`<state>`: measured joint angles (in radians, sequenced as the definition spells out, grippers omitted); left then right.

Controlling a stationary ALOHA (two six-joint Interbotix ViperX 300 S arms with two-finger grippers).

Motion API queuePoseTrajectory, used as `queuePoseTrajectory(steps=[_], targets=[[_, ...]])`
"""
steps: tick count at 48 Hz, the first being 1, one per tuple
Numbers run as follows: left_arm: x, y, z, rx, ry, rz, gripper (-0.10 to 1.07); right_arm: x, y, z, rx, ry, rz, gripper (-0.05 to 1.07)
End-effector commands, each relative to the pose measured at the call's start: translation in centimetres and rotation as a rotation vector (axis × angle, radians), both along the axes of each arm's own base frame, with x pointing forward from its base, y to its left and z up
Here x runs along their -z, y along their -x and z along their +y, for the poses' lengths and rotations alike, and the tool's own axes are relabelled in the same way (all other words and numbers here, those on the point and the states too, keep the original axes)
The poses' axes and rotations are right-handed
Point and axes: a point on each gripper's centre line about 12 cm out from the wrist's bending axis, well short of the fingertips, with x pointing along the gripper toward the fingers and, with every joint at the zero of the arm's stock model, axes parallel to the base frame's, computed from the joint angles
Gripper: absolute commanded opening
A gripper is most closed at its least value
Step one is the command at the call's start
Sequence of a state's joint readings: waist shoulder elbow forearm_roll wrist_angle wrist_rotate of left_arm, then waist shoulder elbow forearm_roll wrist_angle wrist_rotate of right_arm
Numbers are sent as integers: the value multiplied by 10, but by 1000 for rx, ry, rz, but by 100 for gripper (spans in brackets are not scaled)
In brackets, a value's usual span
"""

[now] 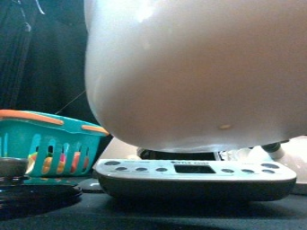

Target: Place pot onto stove

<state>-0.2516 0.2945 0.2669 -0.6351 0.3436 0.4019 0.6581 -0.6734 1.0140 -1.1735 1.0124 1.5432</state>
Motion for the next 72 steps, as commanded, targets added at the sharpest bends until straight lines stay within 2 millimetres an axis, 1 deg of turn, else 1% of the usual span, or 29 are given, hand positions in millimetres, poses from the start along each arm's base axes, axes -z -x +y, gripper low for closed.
queuePoseTrajectory(steps=[1, 7, 18, 22, 27, 33, 41, 53, 59, 65, 72], targets=[[-29, -5, 2, 5, 9, -61, 51, -4, -1, 0, 3, -7, -12, 94], [-37, -5, 16, 16, -10, -45, 51, -4, -1, 0, 2, -8, -13, 94], [-48, -9, 58, -31, -39, -38, 51, -1, 0, -1, 3, -1, -5, 94], [-47, -10, 78, -56, -61, -34, 51, 0, 1, -1, 3, -1, -2, 94], [-42, -13, 103, -88, -101, -28, 51, 3, 2, -2, 7, 1, 5, 94], [-36, -11, 121, -94, -146, -13, 51, 6, 3, -2, 10, -6, 17, 94], [-31, -8, 131, -82, -202, -5, 51, 6, 3, -3, 11, -5, 19, 94], [-21, -2, 129, -71, -209, 24, 52, 6, 3, -3, 16, -8, 19, 94], [-20, -1, 129, -74, -207, 26, 54, 6, 3, -3, 16, -8, 19, 94], [-22, -3, 131, -81, -207, 18, 61, 7, 3, -4, 17, -7, 20, 94], [-24, -5, 133, -92, -211, -4, 75, 8, 3, -4, 18, -7, 22, 94]])
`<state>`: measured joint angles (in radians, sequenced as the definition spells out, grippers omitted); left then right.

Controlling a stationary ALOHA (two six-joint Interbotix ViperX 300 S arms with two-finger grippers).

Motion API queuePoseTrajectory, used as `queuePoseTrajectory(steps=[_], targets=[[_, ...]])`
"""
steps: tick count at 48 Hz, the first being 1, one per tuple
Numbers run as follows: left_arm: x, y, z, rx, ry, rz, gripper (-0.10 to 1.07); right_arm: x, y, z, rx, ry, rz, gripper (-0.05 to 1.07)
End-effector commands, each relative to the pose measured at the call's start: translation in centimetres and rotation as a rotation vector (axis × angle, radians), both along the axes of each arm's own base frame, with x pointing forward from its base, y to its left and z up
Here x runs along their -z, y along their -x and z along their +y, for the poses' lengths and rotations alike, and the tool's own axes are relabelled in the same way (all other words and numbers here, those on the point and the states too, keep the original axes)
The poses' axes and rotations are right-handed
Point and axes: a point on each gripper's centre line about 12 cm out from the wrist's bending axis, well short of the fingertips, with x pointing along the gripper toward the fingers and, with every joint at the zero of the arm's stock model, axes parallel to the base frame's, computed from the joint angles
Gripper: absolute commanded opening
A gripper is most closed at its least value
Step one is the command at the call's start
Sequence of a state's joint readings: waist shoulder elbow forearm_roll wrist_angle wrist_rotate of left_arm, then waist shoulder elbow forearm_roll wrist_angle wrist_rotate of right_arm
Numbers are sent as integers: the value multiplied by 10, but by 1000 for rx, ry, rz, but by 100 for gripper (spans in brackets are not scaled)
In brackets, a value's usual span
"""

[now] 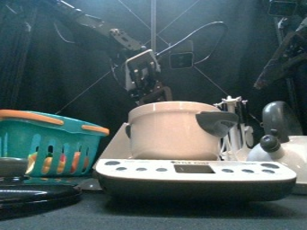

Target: Place pot onto stove

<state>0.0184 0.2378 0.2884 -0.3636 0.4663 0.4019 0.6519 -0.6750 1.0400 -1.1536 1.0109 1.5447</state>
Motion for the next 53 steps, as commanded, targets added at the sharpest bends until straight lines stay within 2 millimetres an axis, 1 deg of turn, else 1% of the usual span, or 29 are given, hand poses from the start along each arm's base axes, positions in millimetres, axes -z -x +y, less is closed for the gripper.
queuePoseTrajectory(steps=[1, 8, 14, 23, 34, 47, 53], targets=[[-17, -5, 2, -8, -6, -55, 77, -2, -1, 0, 6, -6, -7, 94], [-21, -7, 3, -16, -11, -86, 90, -1, 0, 0, 3, -13, -1, 94], [-27, -8, 4, -26, -13, -118, 95, 0, 0, 1, -2, -18, 1, 94], [-39, -8, 9, -46, -23, -175, 95, 1, 0, 0, 1, -17, 3, 94], [-50, 0, 14, -81, -26, -243, 95, 1, -1, -2, 10, -19, 3, 94], [-51, 5, 17, -106, -19, -262, 95, 1, -2, -4, 12, -21, 3, 94], [-55, 16, 25, -129, -16, -260, 95, 2, -1, -4, 12, -19, 5, 94]])
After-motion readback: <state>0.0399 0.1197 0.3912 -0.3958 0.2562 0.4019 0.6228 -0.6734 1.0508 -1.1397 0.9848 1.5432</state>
